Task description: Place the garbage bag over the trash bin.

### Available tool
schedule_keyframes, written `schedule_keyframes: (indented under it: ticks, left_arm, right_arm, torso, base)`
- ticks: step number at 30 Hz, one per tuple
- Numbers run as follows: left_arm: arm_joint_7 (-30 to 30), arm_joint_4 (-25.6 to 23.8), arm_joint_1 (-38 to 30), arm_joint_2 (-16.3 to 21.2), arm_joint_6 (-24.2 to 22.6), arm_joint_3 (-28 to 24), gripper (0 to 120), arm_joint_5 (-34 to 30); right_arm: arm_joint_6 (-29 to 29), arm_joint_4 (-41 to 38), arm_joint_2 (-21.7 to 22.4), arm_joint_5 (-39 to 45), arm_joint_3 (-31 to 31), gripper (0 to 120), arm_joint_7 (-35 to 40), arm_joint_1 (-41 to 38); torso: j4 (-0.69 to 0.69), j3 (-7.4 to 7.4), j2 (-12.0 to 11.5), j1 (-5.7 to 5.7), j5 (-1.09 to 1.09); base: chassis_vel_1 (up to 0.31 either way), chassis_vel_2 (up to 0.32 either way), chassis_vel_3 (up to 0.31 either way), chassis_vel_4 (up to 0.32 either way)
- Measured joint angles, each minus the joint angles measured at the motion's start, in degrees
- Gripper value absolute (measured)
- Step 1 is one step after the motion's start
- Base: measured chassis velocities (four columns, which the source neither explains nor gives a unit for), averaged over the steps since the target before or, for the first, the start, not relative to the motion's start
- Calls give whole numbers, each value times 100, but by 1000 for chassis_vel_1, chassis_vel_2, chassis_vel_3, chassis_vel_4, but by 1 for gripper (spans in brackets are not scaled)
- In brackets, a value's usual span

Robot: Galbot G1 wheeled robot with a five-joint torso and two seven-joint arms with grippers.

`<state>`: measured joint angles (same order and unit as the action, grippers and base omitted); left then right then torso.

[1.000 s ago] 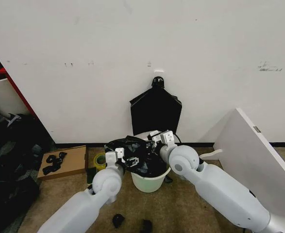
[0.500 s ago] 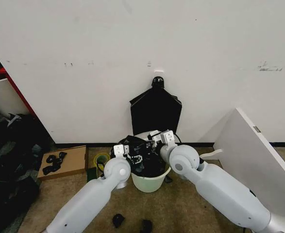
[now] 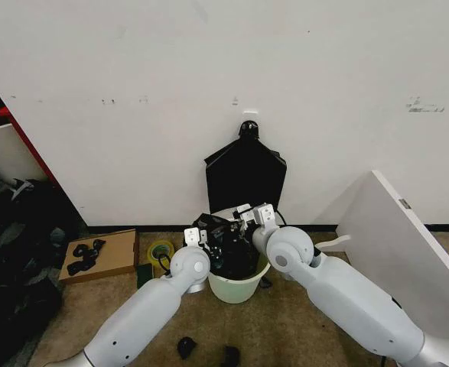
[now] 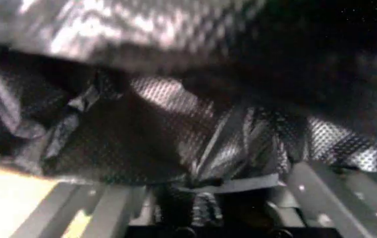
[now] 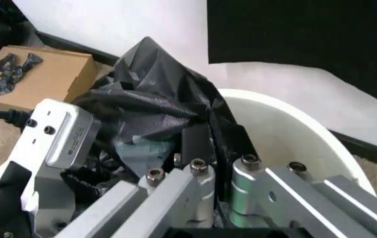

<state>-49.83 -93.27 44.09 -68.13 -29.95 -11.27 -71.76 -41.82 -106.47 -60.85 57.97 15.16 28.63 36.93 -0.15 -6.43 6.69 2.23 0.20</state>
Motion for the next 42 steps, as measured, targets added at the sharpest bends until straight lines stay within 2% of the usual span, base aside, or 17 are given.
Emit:
schedule_keyframes:
  ticks: [4,6,8,10,12,15,18,23,27,36,40,42]
  left_arm:
    - [146,-165,128,88,1,59,15,117]
    - [414,-367,290,250,18,174,4,243]
    - [582,-555,423,419,19,303,1,358]
    - [630,-609,465,479,19,340,1,405]
    - [893,-865,645,806,42,480,1,729]
    - [1006,-956,716,927,61,523,1,868]
    - [1484,-1332,1082,1358,191,749,1,1497]
    - [1687,-1550,1349,1535,223,917,1,1734]
    - [2263,-1899,2046,1837,542,1188,1,2527]
    - [2647,-2206,2686,2082,1001,1677,1,3039]
    - [2595,-2223,2730,2028,1042,1743,1,2996]
    - [2500,-2245,2730,1938,1031,1774,1,2755]
  right_arm:
    - [2,-3,0,-15,-5,0,12,24]
    - [46,10,0,-28,-30,0,26,26]
    - [154,86,-10,-64,-51,0,86,11]
    - [184,115,-15,-73,-58,0,112,4]
    - [329,241,-41,-102,-95,0,280,-30]
    - [380,258,-54,-108,-99,0,375,-43]
    - [431,273,-69,-58,-122,0,791,-119]
    - [450,354,-51,-22,-155,0,890,-158]
    - [406,493,29,-74,-159,0,898,-165]
    - [208,752,132,-201,-222,0,841,-6]
    - [134,475,241,-192,-254,0,802,150]
    - [117,232,339,-171,-305,1,721,303]
  torso:
    - [-2,0,0,0,-1]
    - [-2,0,0,0,-2]
    - [-1,0,0,0,-2]
    - [-1,0,0,0,-2]
    - [-2,0,0,0,-1]
    - [0,0,0,0,0]
    - [1,0,-1,-1,-1]
    - [0,0,0,0,-1]
    - [-1,0,-1,-1,-1]
    - [0,0,-1,0,0]
    - [0,0,-1,0,1]
    - [-1,0,-1,0,0]
  base:
    - [0,0,0,0]
    - [0,0,0,0]
    - [0,0,0,0]
    - [0,0,0,0]
    - [0,0,0,0]
    - [0,0,0,0]
    - [0,0,0,0]
    - [0,0,0,0]
    - [0,0,0,0]
    - [0,0,0,0]
    - [0,0,0,0]
    - [0,0,0,0]
